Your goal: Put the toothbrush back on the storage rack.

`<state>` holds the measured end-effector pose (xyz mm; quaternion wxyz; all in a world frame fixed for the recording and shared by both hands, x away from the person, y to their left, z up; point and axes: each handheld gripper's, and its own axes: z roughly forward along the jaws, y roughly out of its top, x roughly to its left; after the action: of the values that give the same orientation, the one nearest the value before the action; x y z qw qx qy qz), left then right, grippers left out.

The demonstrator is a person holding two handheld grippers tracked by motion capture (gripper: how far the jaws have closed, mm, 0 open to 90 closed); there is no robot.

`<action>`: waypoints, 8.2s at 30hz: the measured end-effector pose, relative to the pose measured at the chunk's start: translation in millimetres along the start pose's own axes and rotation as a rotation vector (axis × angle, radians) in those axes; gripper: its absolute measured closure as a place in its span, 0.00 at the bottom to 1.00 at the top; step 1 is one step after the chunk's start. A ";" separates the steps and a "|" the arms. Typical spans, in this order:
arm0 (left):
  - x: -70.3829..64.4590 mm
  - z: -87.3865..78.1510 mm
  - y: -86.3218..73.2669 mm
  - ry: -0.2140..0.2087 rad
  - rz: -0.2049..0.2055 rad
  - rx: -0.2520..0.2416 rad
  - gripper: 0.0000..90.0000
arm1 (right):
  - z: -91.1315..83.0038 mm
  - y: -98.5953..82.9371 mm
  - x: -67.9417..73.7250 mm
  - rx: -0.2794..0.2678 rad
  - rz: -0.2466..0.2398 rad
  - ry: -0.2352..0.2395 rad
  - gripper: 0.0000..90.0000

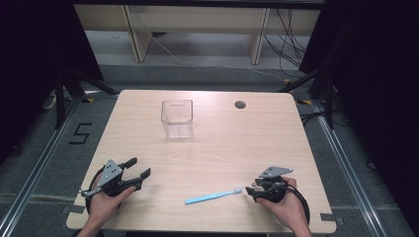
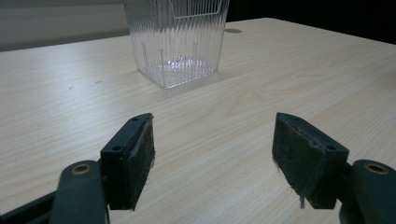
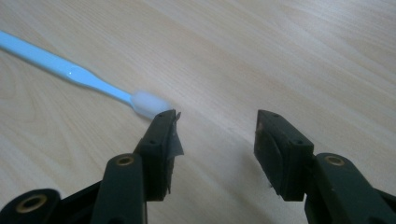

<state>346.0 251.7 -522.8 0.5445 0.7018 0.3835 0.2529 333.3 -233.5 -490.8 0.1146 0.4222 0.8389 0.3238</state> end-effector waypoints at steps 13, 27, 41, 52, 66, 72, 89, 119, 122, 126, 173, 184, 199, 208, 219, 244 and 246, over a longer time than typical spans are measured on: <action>-6.4 3.8 9.2 -0.043 -0.003 0.021 0.33 | 1.6 7.0 -3.2 0.024 -0.014 -0.005 0.53; -30.0 7.8 29.5 -0.176 0.010 0.146 0.35 | 10.1 16.7 2.0 0.093 -0.005 -0.026 0.53; -53.8 28.5 63.7 -0.356 0.190 0.449 0.36 | 5.5 35.4 -2.3 0.192 -0.084 -0.073 0.52; -81.5 48.5 87.1 -0.458 0.344 0.615 0.36 | 5.2 43.1 -9.8 0.311 -0.079 -0.096 0.52; -114.8 79.9 85.6 -0.553 0.418 0.706 0.42 | 4.7 43.3 -4.5 0.338 -0.082 -0.071 0.52; -127.2 93.7 86.4 -0.583 0.497 0.765 0.49 | 6.7 43.3 -4.6 0.337 -0.099 -0.065 0.52; -164.9 125.1 86.1 -0.550 0.613 0.992 0.60 | 6.3 44.5 -3.0 0.324 -0.096 -0.058 0.51; -181.0 138.5 75.2 -0.564 0.682 1.035 0.73 | 6.8 43.9 -2.3 0.317 -0.089 -0.050 0.51; -181.7 138.8 75.6 -0.562 0.689 1.041 0.75 | 7.3 43.8 -3.4 0.311 -0.105 -0.049 0.51; -185.3 137.1 74.4 -0.561 0.697 1.043 0.83 | 5.9 44.0 -0.6 0.326 -0.061 -0.054 0.51; -124.2 84.7 105.2 -0.566 0.406 0.462 0.87 | -31.2 47.8 -29.7 -0.051 0.087 -0.248 0.54; -95.6 67.1 103.1 -0.467 0.257 0.229 0.87 | -22.9 45.4 -32.9 -0.124 0.092 -0.235 0.54; -75.1 58.5 92.7 -0.326 0.155 0.013 0.87 | -3.5 49.8 -16.2 -0.284 0.162 -0.106 0.54; -78.7 66.5 82.2 -0.311 0.129 -0.013 0.87 | 3.1 73.6 21.2 -0.526 0.141 0.078 0.59; -85.0 72.5 77.8 -0.314 0.131 -0.007 0.87 | 7.1 116.2 56.8 -0.617 0.160 0.211 0.63; -91.6 81.4 95.8 -0.308 0.154 0.014 0.62 | 20.8 155.1 78.4 -0.562 0.040 0.160 0.96; -93.7 83.9 100.5 -0.309 0.162 0.016 0.60 | 21.7 156.5 82.6 -0.563 0.006 0.152 0.96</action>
<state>383.1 116.3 -444.0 0.5693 0.7651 0.2393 0.1821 391.7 -91.3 -400.6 0.1631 0.3511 0.7210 0.5748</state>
